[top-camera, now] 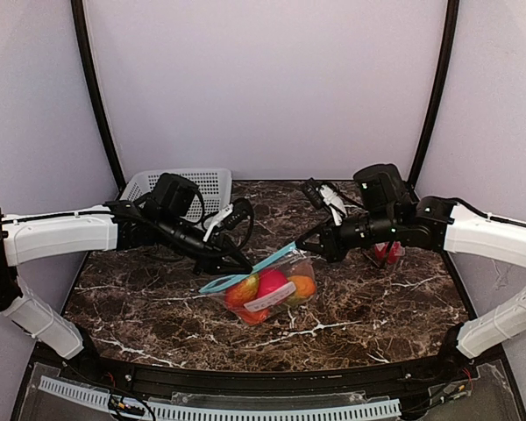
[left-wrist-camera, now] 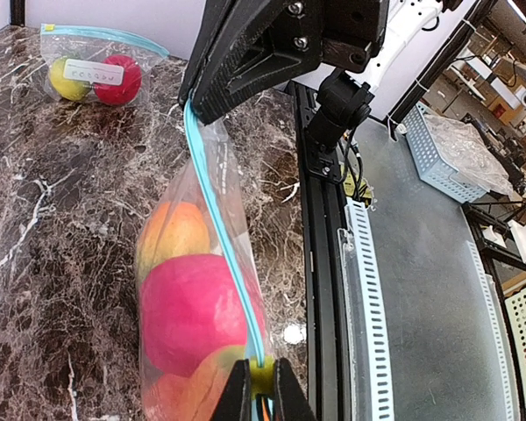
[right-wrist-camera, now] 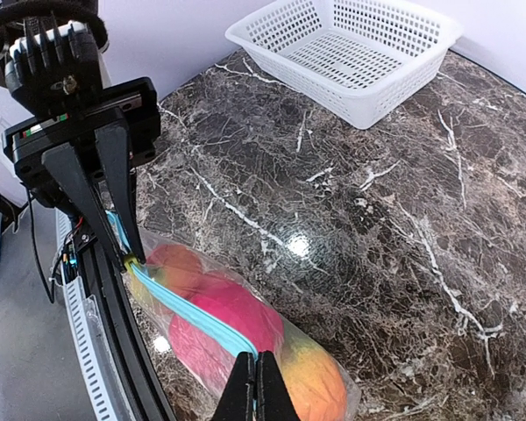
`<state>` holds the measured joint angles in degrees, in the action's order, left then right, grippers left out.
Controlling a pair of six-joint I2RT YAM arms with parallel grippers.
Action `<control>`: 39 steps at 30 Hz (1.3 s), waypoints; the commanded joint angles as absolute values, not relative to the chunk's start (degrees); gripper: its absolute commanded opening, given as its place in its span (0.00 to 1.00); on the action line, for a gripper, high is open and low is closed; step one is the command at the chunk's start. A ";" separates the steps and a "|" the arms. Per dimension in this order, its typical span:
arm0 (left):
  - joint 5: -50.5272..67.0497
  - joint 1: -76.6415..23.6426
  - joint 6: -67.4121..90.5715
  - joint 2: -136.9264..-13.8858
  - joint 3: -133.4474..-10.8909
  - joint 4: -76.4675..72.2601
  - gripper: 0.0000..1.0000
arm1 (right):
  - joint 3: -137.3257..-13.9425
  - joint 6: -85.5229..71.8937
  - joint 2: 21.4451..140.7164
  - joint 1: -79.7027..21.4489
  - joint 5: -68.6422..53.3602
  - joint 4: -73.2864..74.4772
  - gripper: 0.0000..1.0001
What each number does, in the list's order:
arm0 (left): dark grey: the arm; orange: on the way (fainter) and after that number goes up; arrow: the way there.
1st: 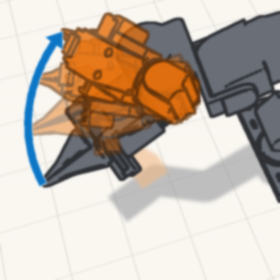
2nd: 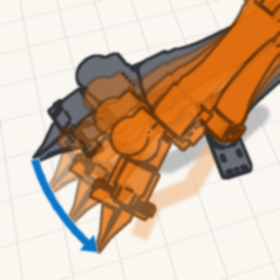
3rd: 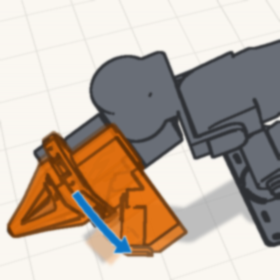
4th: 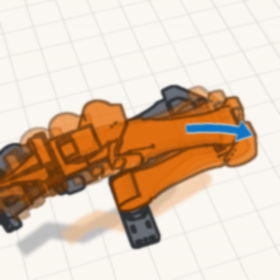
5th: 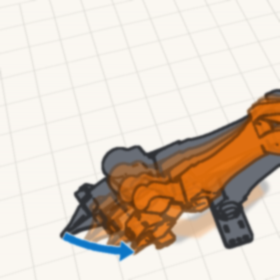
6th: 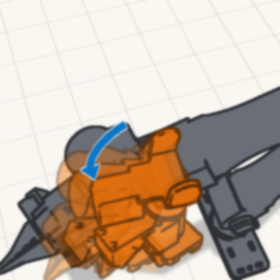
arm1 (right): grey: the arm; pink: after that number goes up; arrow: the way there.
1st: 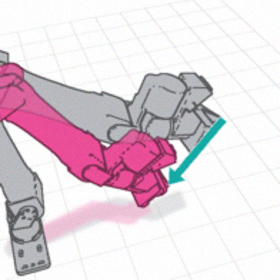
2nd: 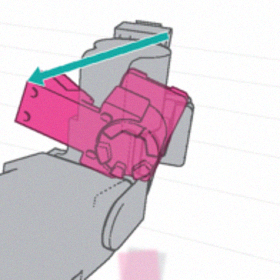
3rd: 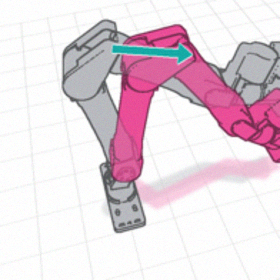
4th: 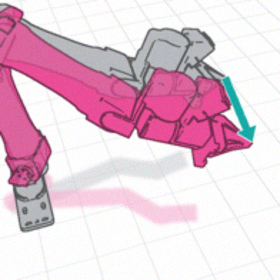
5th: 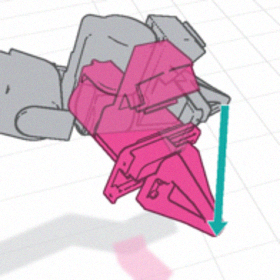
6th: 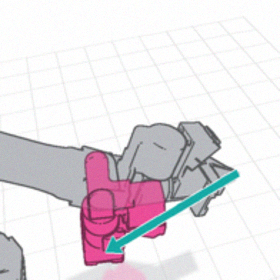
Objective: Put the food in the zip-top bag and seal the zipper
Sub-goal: Zip the zipper of the food storage bag.
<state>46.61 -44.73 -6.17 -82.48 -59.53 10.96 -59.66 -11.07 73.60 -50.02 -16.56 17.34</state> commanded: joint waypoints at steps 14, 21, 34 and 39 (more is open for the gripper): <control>47.25 -44.14 -8.13 -81.61 -57.69 17.13 0.01 | -58.72 -13.57 73.54 -45.44 -13.13 18.44 0.00; 46.69 -43.92 -8.30 -80.72 -57.09 17.83 0.01 | -58.21 -14.28 73.15 -43.81 -12.94 19.19 0.00; 45.85 -43.36 -8.96 -79.22 -56.43 19.72 0.01 | -57.01 -15.31 72.08 -40.58 -12.70 20.53 0.00; 45.57 -43.15 -9.26 -78.66 -56.22 20.56 0.01 | -56.68 -15.39 71.82 -39.86 -12.70 20.78 0.00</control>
